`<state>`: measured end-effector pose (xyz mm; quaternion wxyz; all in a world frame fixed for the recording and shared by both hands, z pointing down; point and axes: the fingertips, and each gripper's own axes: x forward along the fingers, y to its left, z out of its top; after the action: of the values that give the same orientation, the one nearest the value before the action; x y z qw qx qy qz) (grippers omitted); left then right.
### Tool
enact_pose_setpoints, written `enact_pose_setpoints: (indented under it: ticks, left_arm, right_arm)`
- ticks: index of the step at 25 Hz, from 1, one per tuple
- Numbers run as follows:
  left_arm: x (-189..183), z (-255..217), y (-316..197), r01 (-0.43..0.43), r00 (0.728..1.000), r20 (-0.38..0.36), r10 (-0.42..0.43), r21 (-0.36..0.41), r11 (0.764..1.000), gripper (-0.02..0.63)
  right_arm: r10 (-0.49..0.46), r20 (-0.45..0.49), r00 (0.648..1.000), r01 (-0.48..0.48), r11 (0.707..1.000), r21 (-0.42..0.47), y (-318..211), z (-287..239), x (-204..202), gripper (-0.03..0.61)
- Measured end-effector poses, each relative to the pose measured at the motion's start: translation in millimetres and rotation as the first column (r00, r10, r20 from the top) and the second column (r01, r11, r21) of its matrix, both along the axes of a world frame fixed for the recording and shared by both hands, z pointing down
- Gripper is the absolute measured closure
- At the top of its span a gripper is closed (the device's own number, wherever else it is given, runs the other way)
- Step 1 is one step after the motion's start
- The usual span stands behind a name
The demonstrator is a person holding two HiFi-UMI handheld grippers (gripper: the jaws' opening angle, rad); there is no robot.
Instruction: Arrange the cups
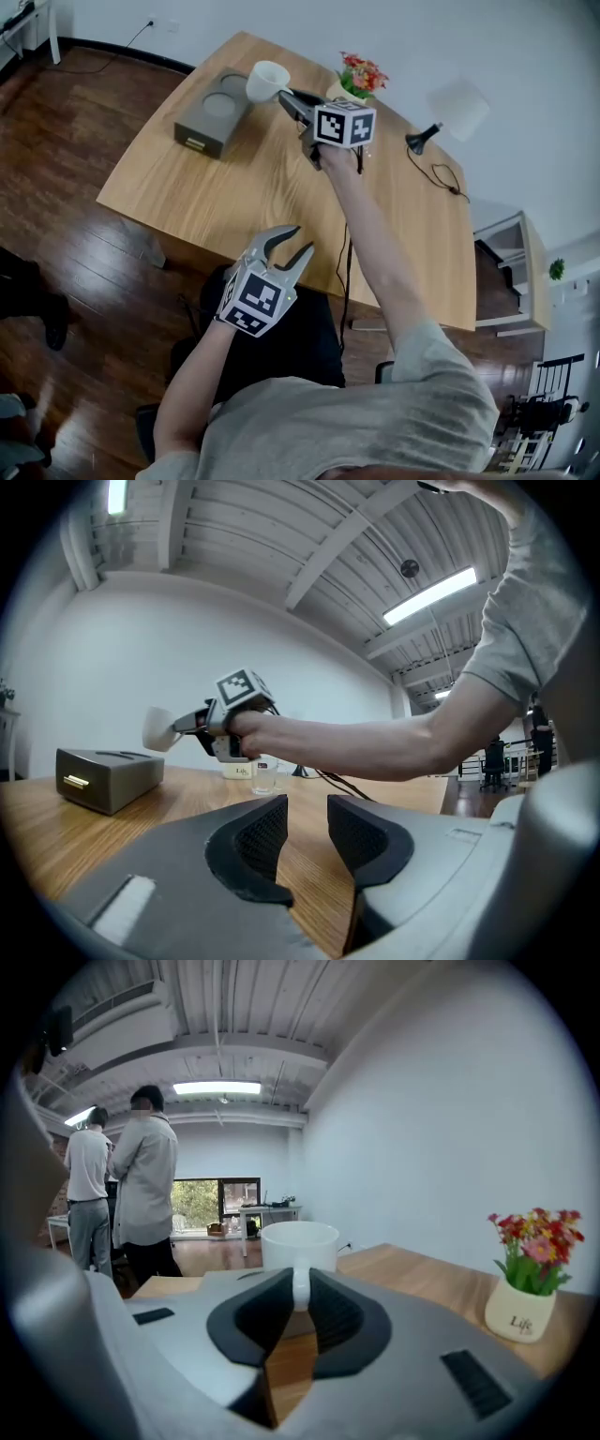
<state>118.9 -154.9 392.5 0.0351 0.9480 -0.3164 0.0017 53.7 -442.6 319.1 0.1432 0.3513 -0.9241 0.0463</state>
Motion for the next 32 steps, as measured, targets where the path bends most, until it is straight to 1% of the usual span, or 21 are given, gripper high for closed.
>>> enact_pose_setpoints:
  ticks: [3,5,10,14,16,18,21,22,23,25,27,28,30,31,32]
  left_arm:
    - [0.6,-0.4,0.5,-0.001,1.000,-0.007,0.001,-0.006,1.000,0.482]
    - [1.4,-1.5,1.3,-0.006,1.000,-0.007,0.006,-0.006,1.000,0.482]
    - [0.1,-1.4,1.5,-0.011,1.000,0.003,0.011,0.000,1.000,0.482]
    - [-0.8,-1.8,1.7,-0.008,1.000,-0.003,0.008,-0.001,1.000,0.482]
    - [-0.2,-1.8,2.0,-0.009,1.000,0.004,0.009,0.002,1.000,0.482]
    - [0.8,-0.8,2.4,-0.010,1.000,0.012,0.010,0.006,1.000,0.482]
    - [0.7,1.0,2.1,-0.008,1.000,0.016,0.008,0.008,1.000,0.482]
    - [0.4,1.3,2.1,-0.007,1.000,0.016,0.007,0.008,1.000,0.482]
    - [0.1,1.2,2.0,-0.006,1.000,0.016,0.006,0.009,1.000,0.482]
    - [-0.8,0.2,1.5,-0.002,1.000,0.012,0.002,0.009,1.000,0.482]
    - [-1.8,-1.0,1.3,0.003,1.000,0.003,-0.003,0.004,1.000,0.482]
    - [-2.0,-1.2,1.8,0.003,1.000,-0.001,-0.003,0.002,1.000,0.482]
    - [-2.1,-1.2,3.3,-0.004,1.000,0.001,0.004,0.002,1.000,0.482]
    - [-2.1,-1.5,3.8,-0.008,1.000,0.004,0.008,0.005,1.000,0.482]
    - [-2.2,-2.0,4.1,-0.010,1.000,0.009,0.010,0.008,1.000,0.482]
  right_arm:
    - [-0.003,-0.085,0.996,0.000,0.999,-0.032,-36.4,13.5,-23.2,0.511]
    - [-0.003,-0.113,0.994,-0.003,0.999,-0.051,-51.5,20.0,-30.5,0.511]
    - [-0.006,-0.070,0.998,-0.001,0.995,-0.098,-68.6,26.7,-45.4,0.511]
    - [-0.012,-0.064,0.998,0.007,0.996,-0.092,-71.5,30.0,-55.0,0.512]
    - [-0.021,-0.055,0.998,0.015,0.995,-0.102,-70.0,30.1,-56.4,0.512]
    - [-0.024,-0.073,0.997,0.017,0.995,-0.100,-68.2,31.5,-54.5,0.509]
    - [0.016,-0.160,0.987,-0.024,0.999,-0.048,-68.8,33.7,-45.5,0.476]
    - [0.029,-0.168,0.985,-0.036,0.998,-0.042,-66.6,32.5,-41.6,0.440]
    - [0.034,-0.158,0.987,-0.041,0.998,-0.044,-61.5,29.7,-37.3,0.439]
    - [0.013,-0.091,0.996,-0.019,0.997,-0.071,-38.7,21.7,-28.8,0.440]
    - [-0.063,0.031,0.998,0.065,0.994,-0.090,6.8,12.3,-22.1,0.447]
    - [-0.111,0.091,0.990,0.118,0.990,-0.078,36.7,9.2,-16.4,0.490]
    - [-0.186,0.174,0.967,0.193,0.981,-0.023,102.7,9.0,4.1,0.491]
    - [-0.197,0.196,0.961,0.199,0.980,0.010,135.6,9.5,17.8,0.492]
    - [-0.190,0.204,0.960,0.185,0.982,0.043,166.0,9.3,32.7,0.492]
